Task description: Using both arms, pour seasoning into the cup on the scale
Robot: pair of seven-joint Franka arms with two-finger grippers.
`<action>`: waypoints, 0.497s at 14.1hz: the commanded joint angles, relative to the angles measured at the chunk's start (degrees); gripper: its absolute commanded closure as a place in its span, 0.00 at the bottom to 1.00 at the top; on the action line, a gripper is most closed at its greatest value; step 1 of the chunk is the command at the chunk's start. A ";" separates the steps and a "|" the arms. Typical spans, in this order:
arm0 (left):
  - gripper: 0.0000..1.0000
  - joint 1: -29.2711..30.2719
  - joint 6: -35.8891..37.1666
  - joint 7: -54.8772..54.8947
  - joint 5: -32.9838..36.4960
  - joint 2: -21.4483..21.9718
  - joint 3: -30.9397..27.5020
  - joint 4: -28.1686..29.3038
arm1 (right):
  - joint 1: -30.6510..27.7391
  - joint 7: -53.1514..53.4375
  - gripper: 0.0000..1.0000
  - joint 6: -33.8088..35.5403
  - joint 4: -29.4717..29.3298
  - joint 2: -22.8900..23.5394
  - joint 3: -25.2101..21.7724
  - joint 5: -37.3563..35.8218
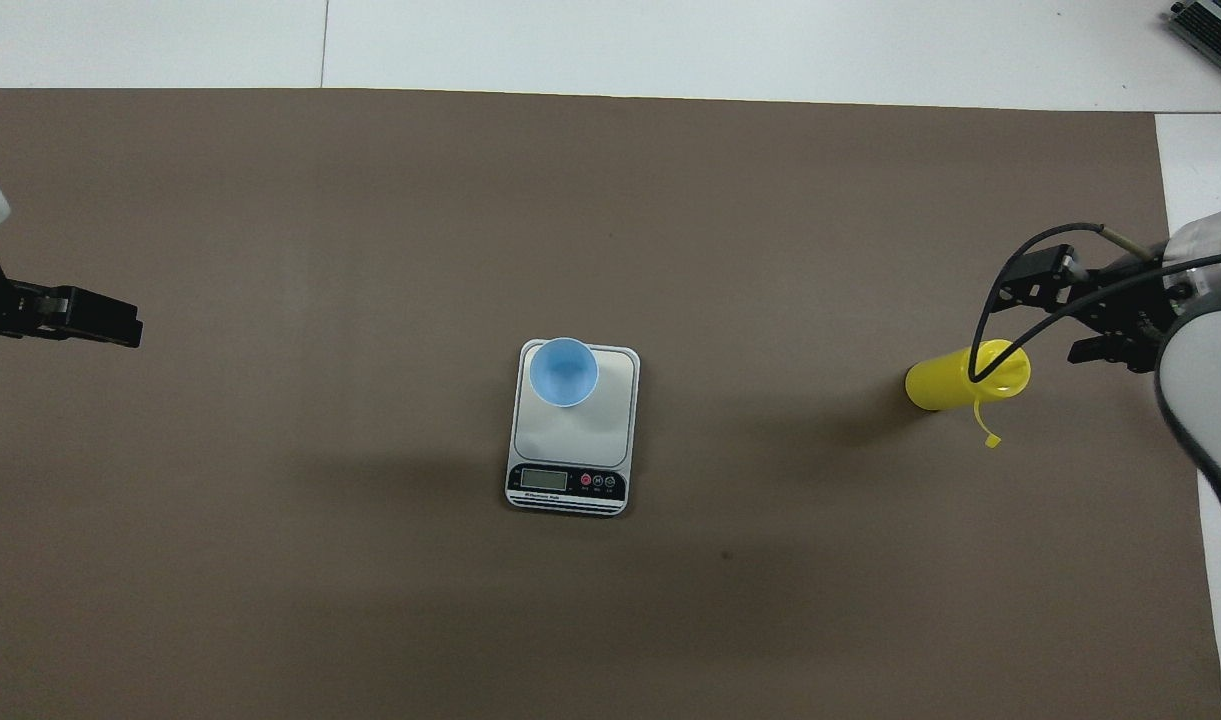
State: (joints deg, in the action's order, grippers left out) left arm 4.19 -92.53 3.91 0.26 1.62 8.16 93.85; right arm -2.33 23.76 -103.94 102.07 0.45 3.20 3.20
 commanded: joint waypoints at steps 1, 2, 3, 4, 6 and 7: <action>0.00 0.55 0.07 0.30 -0.35 0.93 0.19 0.63 | 2.94 -2.04 0.00 0.31 -0.28 -2.12 0.14 -4.08; 0.00 0.55 0.15 0.30 -0.35 0.93 0.19 0.63 | 2.94 -2.22 0.00 1.62 -1.77 -2.12 0.22 -4.17; 0.00 0.55 0.15 0.30 -0.35 0.93 0.19 0.63 | 2.94 -2.66 0.00 2.94 -3.96 -2.04 0.22 -4.17; 0.00 0.55 0.15 0.30 -0.35 0.93 0.19 0.63 | 2.94 -4.05 0.00 4.43 -5.73 -1.77 0.22 -4.17; 0.00 0.55 0.07 0.30 -0.35 0.93 0.19 0.63 | 2.85 -7.48 0.00 6.46 -6.80 -2.12 0.14 -4.17; 0.00 0.55 0.06 0.30 -0.35 0.93 0.19 0.63 | 2.85 -8.71 0.00 6.73 -6.80 -2.21 0.14 -4.08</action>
State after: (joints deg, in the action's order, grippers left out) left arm 4.19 -92.53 3.91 0.26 1.62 8.16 93.85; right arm 1.09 18.23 -98.76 96.35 -1.82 3.08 -0.10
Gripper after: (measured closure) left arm 0.000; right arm 0.000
